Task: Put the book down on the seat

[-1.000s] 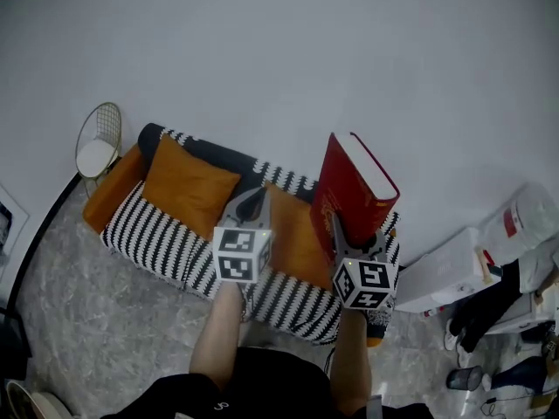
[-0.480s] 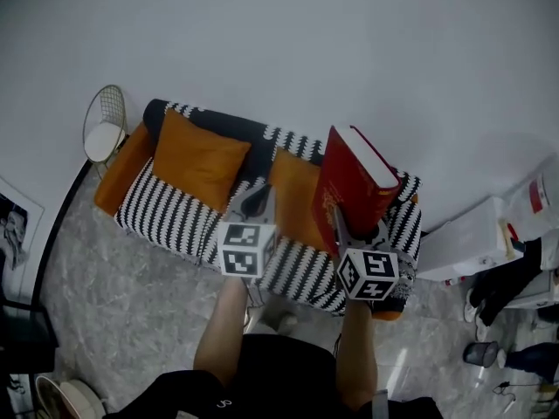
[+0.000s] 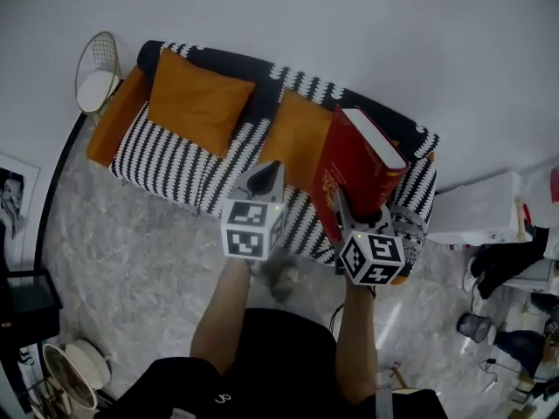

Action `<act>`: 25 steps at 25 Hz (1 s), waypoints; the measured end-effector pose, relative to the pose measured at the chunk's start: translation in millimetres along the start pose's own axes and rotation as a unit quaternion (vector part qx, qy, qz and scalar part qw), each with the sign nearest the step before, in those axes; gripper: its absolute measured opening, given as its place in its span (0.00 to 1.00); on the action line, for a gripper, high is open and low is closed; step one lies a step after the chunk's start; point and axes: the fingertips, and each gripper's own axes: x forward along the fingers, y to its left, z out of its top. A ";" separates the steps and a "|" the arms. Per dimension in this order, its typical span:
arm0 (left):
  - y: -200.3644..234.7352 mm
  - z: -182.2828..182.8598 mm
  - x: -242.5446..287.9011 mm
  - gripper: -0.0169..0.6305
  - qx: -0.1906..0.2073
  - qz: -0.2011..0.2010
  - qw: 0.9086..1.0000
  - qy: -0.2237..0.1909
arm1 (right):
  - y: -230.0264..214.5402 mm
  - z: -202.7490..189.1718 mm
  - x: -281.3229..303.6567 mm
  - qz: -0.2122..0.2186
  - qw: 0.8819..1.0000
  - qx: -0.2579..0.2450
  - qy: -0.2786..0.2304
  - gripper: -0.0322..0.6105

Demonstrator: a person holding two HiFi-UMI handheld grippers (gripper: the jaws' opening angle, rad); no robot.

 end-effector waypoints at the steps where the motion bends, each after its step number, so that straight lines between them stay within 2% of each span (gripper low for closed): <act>1: 1.7 -7.9 3.6 0.04 -0.004 0.002 1.000 0.006 | -0.5 -8.0 3.0 0.002 1.000 0.004 0.008 0.38; 7: 6.6 -55.8 20.8 0.04 -0.027 0.006 0.999 0.043 | -8.8 -68.7 15.7 0.009 0.997 0.039 0.059 0.38; 11: 9.0 -112.6 24.3 0.04 -0.047 0.008 0.995 0.089 | -15.6 -122.9 21.5 0.003 0.992 0.074 0.098 0.38; 14: 7.5 -154.4 33.3 0.04 -0.062 0.009 0.991 0.119 | -20.8 -156.0 32.8 0.011 0.990 0.082 0.116 0.38; 19: -10.1 -220.9 44.4 0.04 -0.078 0.000 0.983 0.167 | -32.2 -216.0 42.8 0.035 0.983 0.098 0.149 0.38; 25: -18.9 -282.7 61.1 0.04 -0.096 0.001 0.976 0.197 | -39.4 -274.2 63.3 0.089 0.974 0.129 0.163 0.38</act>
